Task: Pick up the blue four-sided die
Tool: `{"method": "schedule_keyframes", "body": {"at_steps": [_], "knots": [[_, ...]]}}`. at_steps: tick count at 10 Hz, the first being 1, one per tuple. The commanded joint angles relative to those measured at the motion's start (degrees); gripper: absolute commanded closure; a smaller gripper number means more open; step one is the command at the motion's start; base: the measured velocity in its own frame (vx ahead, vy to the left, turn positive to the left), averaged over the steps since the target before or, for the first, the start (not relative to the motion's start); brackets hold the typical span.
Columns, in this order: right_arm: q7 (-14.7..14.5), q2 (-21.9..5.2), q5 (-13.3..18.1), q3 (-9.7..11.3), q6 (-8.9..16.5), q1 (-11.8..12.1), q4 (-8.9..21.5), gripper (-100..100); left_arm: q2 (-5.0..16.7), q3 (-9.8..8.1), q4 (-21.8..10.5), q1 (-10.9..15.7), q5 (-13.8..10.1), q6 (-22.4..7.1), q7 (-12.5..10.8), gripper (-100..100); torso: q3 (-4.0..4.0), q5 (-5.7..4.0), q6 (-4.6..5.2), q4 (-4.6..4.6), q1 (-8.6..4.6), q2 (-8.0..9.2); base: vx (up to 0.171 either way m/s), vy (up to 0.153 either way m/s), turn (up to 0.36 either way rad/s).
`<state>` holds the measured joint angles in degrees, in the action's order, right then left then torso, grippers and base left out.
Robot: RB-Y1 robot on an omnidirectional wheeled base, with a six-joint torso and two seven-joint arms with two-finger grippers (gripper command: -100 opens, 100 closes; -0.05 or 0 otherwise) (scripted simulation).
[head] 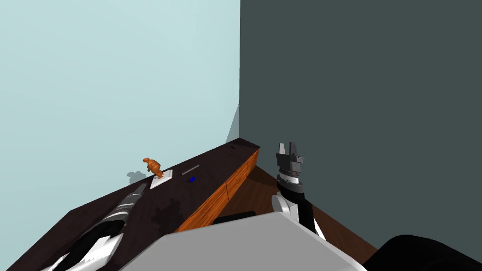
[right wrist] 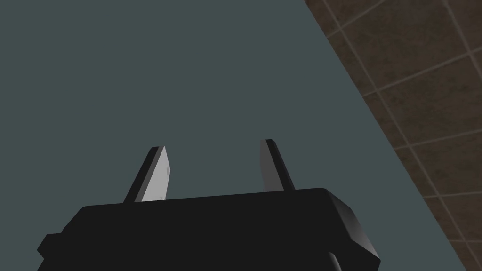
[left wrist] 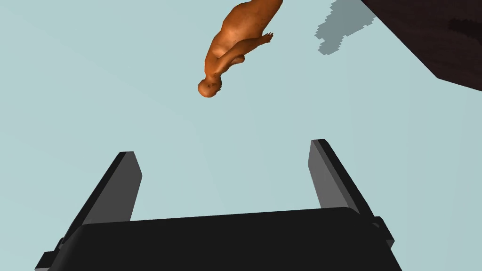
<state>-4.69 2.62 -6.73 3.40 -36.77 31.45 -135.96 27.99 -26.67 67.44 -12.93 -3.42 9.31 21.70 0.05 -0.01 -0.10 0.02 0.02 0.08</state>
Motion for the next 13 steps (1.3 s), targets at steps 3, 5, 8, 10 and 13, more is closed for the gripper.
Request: {"method": "schedule_keyframes", "body": {"at_steps": [3,5,8,10,13], "knots": [[0.0,0.0,0.0,0.0,0.0,0.0,0.0,0,0.4,-1.94,-7.0,2.3,0.1,0.0,3.4,-100,0.00,0.00,0.04,0.00,0.01,-0.01,0.004,-0.002,-0.236],[0.0,0.0,0.0,0.0,0.0,0.0,0.0,0,0.5,-2.82,-10.6,3.2,0.1,-0.2,5.2,-100,-0.01,0.00,0.08,0.00,0.04,-0.02,0.006,0.012,-0.287],[0.0,0.0,0.0,0.0,0.0,0.0,0.0,0,0.4,-4.37,-15.4,5.2,0.1,-0.5,8.8,-100,0.00,0.01,0.00,0.00,0.06,0.00,0.001,0.013,-0.219],[0.0,0.0,0.0,0.0,0.0,0.0,0.0,0,0.3,-5.04,-18.5,6.1,0.0,-0.5,10.6,-100,0.01,0.01,-0.01,0.00,0.07,0.02,-0.002,0.018,-0.203],[0.0,0.0,0.0,0.0,0.0,0.0,0.0,0,-0.3,-6.15,-23.8,7.9,0.0,-0.6,14.1,-100,0.01,0.02,0.04,0.01,0.11,0.02,-0.007,0.029,-0.256]]}}
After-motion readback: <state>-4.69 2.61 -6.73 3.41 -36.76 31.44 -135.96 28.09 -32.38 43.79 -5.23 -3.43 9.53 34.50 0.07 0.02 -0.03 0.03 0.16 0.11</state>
